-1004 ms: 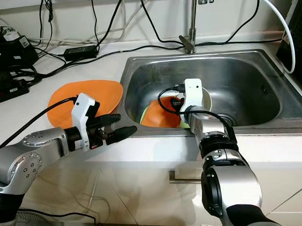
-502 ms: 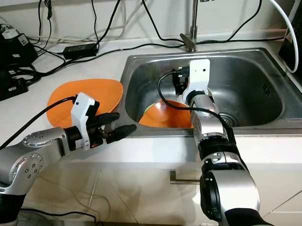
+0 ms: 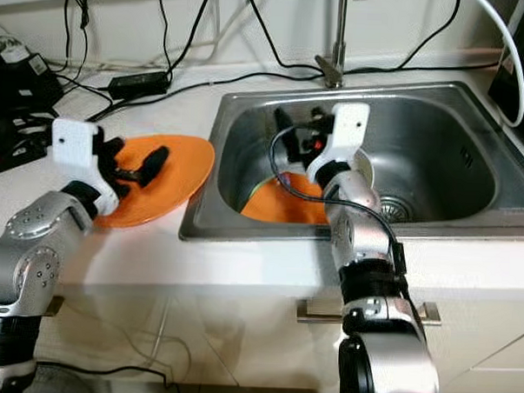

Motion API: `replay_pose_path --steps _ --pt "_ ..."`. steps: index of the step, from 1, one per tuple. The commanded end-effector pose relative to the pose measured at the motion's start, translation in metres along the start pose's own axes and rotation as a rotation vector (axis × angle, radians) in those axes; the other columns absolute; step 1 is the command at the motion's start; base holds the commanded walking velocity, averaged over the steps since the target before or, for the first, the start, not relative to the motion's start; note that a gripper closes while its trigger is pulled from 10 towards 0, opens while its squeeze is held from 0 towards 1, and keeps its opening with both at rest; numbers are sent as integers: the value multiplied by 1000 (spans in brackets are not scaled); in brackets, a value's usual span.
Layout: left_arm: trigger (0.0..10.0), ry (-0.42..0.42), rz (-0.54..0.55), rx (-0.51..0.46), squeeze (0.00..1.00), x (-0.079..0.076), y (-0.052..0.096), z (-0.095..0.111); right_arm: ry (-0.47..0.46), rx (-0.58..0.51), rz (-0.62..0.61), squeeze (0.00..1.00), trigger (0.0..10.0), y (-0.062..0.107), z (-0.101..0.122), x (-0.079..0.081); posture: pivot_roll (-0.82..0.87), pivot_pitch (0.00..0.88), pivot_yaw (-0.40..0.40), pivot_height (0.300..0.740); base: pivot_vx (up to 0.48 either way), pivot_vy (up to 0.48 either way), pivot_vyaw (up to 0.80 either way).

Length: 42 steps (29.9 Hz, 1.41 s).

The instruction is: Kitchen organization

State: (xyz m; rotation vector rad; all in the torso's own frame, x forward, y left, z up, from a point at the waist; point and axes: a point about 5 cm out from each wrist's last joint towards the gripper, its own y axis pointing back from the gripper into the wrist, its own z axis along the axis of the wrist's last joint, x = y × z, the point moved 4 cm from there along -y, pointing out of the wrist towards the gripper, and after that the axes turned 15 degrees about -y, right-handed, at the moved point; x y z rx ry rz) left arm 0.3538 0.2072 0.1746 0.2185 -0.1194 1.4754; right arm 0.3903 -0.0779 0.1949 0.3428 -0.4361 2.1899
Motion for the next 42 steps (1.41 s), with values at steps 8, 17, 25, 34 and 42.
replay_pose_path --steps 8,17,25,34,42 --pt "10000 91 279 115 1000 45 6 -32 62 245 293 0 10000 29 -18 40 9 19 145 740 0 0 0" --pt "10000 222 418 235 0 67 14 -60 97 309 289 0 10000 40 -21 41 8 26 148 740 0 0 0" --pt "10000 474 308 276 0 42 2 -66 109 376 363 0 10000 52 -24 53 0 32 154 740 0 0 0" --pt "10000 661 238 308 0 24 -6 -65 112 424 387 0 10000 62 -27 56 -7 37 156 740 0 0 0" --pt "10000 834 222 345 0 16 -9 -69 114 435 386 0 10000 64 -27 56 -10 40 156 740 0 0 0"
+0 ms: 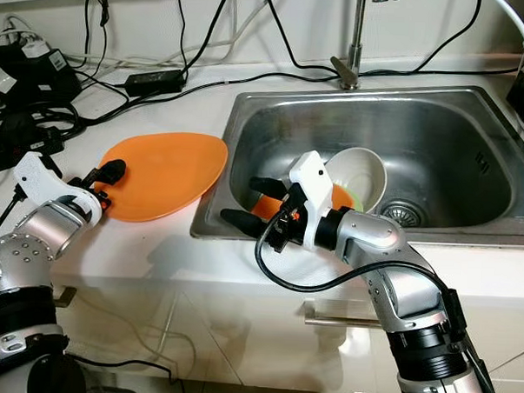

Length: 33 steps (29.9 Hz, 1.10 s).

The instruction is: Kitchen organization

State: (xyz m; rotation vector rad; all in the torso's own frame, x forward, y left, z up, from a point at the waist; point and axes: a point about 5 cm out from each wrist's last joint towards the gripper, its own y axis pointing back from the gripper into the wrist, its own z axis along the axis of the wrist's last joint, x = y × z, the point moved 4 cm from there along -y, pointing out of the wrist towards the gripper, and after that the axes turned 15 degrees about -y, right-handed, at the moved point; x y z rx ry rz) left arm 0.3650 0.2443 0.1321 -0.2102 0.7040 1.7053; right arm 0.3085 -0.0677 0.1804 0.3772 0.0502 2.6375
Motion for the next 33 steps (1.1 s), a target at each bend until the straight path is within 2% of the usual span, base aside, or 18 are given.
replay_pose_path --steps 1,6,15,16,17,22,33 --pt "10000 37 26 103 0 6 -3 -23 -4 6 28 0 10000 -1 -1 6 -11 40 156 740 0 0 0" --pt "10000 112 -7 135 0 0 -4 -25 -2 11 27 0 10000 -1 -2 7 -13 39 156 740 0 0 0" --pt "10000 142 10 153 0 1 -6 -29 1 17 29 0 10000 -2 -3 8 -12 40 152 740 0 0 0" --pt "4118 146 11 152 0 1 -7 -29 1 18 28 0 10000 -2 -4 7 -12 39 151 740 0 0 0" --pt "39 149 5 155 0 0 -7 -30 2 20 28 0 10000 -3 -4 8 -12 39 150 740 0 0 0" --pt "0 184 -21 171 0 -7 -7 -37 6 22 31 0 10000 -3 -5 8 -15 38 152 740 0 0 0" --pt "0 221 -27 168 0 -8 -8 -37 4 26 36 0 10000 -5 -7 9 -12 39 149 740 0 0 0"
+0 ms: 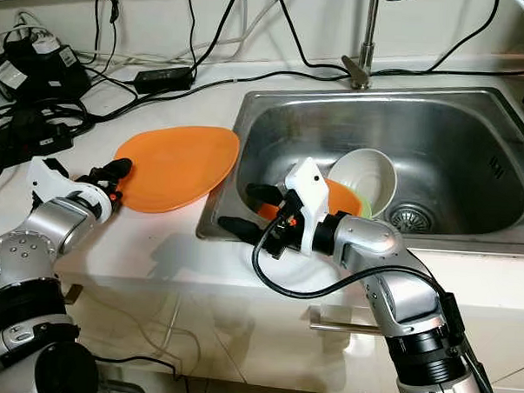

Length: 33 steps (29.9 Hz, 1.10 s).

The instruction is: Kitchen organization

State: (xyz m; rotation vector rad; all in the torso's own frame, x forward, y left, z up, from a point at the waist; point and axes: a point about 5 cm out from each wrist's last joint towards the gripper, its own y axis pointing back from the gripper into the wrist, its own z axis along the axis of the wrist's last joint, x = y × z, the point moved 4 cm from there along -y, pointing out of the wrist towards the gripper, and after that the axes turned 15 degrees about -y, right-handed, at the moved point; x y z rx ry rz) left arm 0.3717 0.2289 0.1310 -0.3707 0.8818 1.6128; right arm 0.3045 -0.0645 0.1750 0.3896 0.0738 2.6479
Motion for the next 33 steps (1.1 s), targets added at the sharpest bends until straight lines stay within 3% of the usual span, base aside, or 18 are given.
replay_pose_path --steps 1,33 --pt "0 30 47 108 0 11 -4 -27 7 6 28 0 10000 -3 0 6 -11 39 149 740 0 0 0" --pt "0 73 5 18 0 10 -2 -14 13 14 28 0 10000 -6 -2 5 -9 28 146 740 0 0 0"
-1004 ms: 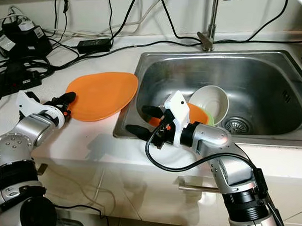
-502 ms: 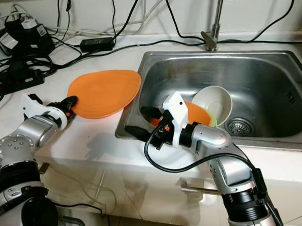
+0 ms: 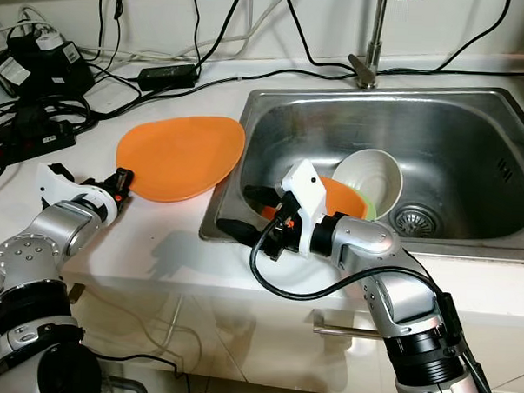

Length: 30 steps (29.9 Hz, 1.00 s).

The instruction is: Kitchen organization

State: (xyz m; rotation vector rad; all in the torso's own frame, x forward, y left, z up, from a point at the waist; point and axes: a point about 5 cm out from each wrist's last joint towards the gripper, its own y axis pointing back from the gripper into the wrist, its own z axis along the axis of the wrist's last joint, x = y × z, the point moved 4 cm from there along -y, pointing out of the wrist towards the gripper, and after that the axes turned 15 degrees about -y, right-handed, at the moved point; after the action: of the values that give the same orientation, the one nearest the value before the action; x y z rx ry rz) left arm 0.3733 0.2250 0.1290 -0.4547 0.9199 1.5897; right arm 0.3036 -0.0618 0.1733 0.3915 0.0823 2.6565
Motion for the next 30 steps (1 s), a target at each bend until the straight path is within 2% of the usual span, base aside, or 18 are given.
replay_pose_path --steps 1,7,9,12,13,14,16,19,22,23,25,30 --pt "0 -4 33 31 0 12 0 -9 12 7 20 0 10000 -4 0 4 -9 28 146 740 0 0 0" --pt "0 -4 -13 -20 0 7 2 -3 10 7 18 0 10000 -4 -1 3 -9 28 148 740 0 0 0" --pt "0 12 -98 -66 0 -2 5 4 5 2 10 0 10000 -4 -1 2 -9 29 148 740 0 0 0" --pt "0 16 -112 -71 0 -3 5 4 4 1 9 0 10000 -4 -1 2 -9 29 148 740 0 0 0" --pt "0 7 -170 -90 0 -8 9 7 -6 -17 -14 0 10000 -4 1 -2 -7 32 146 740 0 0 0" --pt "0 7 -170 -90 0 -8 9 7 -6 -17 -14 0 10000 -4 1 -2 -7 32 146 740 0 0 0" --pt "0 18 -250 -123 0 -17 14 12 -38 -65 -70 0 10000 -5 8 -12 -6 32 146 740 0 0 0" --pt "0 19 -285 -133 0 -22 17 14 -55 -88 -99 0 10000 -5 11 -18 -5 32 145 740 0 0 0" --pt "0 40 -400 -150 0 -39 23 16 -124 -158 -195 0 10000 -5 20 -36 -2 32 144 740 0 0 0" --pt "0 40 -400 -150 0 -39 23 16 -124 -158 -195 0 10000 -5 20 -36 -2 32 144 740 0 0 0" --pt "0 42 -447 -153 0 -47 26 17 -165 -188 -250 0 10000 -4 23 -47 -2 32 145 740 0 0 0" --pt "0 47 -489 -158 0 -54 29 17 -204 -212 -289 0 10000 -3 24 -54 -3 32 144 740 0 0 0"
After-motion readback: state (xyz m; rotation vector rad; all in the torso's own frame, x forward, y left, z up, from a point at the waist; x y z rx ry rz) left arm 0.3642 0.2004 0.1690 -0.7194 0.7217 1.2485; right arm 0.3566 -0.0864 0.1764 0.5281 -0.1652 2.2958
